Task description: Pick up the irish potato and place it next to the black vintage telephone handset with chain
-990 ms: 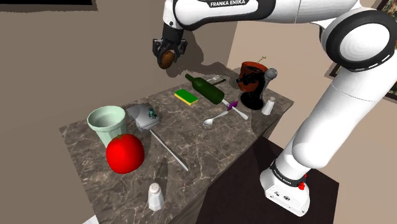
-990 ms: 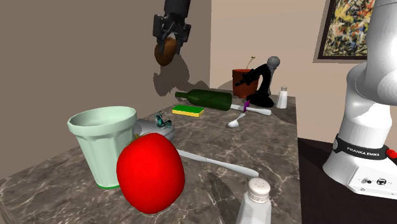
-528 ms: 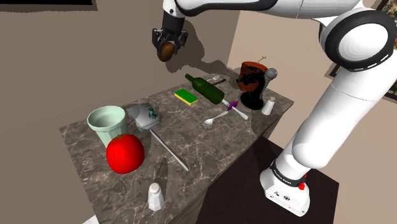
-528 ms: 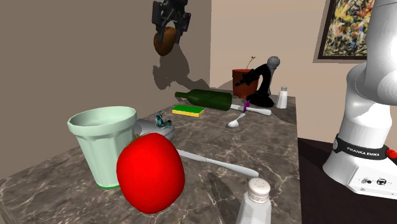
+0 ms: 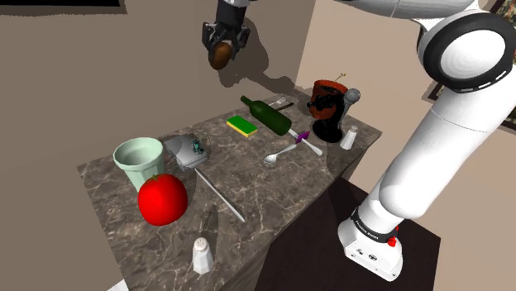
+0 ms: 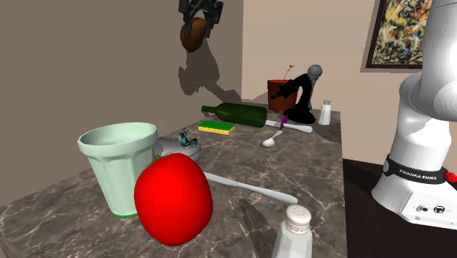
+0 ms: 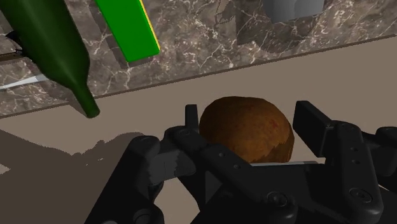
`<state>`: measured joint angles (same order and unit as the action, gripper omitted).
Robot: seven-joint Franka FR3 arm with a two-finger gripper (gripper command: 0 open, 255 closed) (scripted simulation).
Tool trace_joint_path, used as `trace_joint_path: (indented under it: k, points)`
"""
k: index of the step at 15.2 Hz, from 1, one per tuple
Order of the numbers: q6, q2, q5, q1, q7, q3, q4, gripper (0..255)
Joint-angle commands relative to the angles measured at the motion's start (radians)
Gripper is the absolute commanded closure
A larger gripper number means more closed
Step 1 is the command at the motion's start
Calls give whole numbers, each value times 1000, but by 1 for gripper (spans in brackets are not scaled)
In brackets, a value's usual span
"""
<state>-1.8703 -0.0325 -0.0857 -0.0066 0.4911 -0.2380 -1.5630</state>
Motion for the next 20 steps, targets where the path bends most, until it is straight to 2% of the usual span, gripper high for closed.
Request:
trace_joint_path:
  k: [1, 10, 20]
  points:
    - [-9, 43, 22, -23, -44, 20, -49, 255]
    - [-39, 192, 98, -113, -271, 143, -219, 255]
    - [-33, 258, 140, -201, -522, 297, -287, 255]
